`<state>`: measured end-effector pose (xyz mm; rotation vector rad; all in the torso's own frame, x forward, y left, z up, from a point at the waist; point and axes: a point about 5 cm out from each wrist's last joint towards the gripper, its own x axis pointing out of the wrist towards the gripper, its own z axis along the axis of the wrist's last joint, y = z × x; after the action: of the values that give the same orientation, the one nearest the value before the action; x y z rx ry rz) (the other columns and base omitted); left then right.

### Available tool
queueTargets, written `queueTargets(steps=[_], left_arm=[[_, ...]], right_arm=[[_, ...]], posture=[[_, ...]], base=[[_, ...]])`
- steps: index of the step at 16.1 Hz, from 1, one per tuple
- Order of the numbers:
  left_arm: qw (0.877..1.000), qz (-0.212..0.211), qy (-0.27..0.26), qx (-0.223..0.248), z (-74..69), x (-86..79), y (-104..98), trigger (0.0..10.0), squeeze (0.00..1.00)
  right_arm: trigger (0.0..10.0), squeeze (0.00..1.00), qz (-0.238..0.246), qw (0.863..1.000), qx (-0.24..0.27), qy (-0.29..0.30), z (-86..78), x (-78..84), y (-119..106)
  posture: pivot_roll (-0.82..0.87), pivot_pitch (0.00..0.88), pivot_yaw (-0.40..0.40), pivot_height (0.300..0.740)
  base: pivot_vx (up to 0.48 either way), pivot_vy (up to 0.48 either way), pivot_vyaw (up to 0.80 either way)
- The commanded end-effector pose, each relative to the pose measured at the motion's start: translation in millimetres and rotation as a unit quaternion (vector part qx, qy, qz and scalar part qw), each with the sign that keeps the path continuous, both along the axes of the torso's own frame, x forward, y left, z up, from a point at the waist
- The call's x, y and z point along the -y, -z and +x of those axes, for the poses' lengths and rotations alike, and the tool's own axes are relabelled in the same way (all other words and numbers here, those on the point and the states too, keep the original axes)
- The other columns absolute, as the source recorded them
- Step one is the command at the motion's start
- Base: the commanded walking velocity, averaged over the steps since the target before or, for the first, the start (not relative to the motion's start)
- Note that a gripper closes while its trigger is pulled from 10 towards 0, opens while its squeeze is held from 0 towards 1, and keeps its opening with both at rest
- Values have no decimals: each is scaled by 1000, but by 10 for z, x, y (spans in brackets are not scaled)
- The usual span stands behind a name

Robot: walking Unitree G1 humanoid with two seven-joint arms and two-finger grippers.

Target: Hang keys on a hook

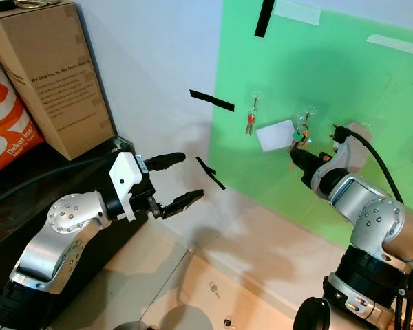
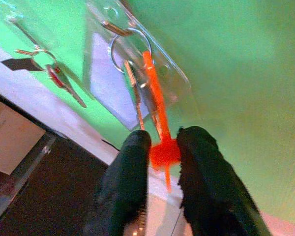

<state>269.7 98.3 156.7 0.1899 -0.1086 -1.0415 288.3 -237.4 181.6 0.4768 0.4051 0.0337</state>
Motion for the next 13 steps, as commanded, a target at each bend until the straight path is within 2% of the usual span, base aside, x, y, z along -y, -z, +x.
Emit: queueTargets(steps=[1,4,5,7,8,9,10,11,12,13], left_arm=[[1000,5,-4,5,14,-10,-31,10000,361],[999,9,-43,-3,27,-74,19,10000,361],[998,12,-64,-9,48,-108,61,10000,361],[994,9,-104,-23,86,-182,110,10000,361],[985,20,-169,-30,128,-334,181,10000,365],[974,39,-220,-34,111,-480,279,10000,365],[967,52,-247,-40,55,-568,369,10000,353],[961,60,-266,-51,-14,-630,459,10000,345],[952,61,-293,-59,-67,-680,543,10000,329],[944,56,-316,-69,-93,-691,618,10000,318]], right_arm=[[10000,1000,-5,1000,-4,-1,-48,-6,16],[10000,1000,-67,998,-18,-2,-234,5,296],[10000,1000,-79,996,-17,-23,-308,-50,393],[10000,1000,-89,995,-6,-40,-373,-141,436],[10000,1000,-158,986,-12,-48,-423,-228,530],[10000,1000,-208,977,13,-47,-458,-299,593],[10000,1000,-234,971,28,-39,-500,-349,667],[10000,1000,-248,968,17,-31,-545,-384,768],[10000,1000,-239,970,46,-20,-593,-444,829],[10000,1000,-260,964,56,-13,-666,-453,907]], posture=[[16,0,-41,740],[12,0,-48,740],[10,0,-48,740],[5,0,-45,740],[-1,0,-44,740],[-7,0,-48,740],[-17,0,-49,740],[-25,0,-50,740],[-34,0,-44,740],[-34,0,-39,740]], base=[[0,0,0],[0,0,0],[0,0,0],[0,0,0],[0,0,0],[0,0,0],[0,0,0],[0,0,0],[0,0,-800],[0,0,-800]])
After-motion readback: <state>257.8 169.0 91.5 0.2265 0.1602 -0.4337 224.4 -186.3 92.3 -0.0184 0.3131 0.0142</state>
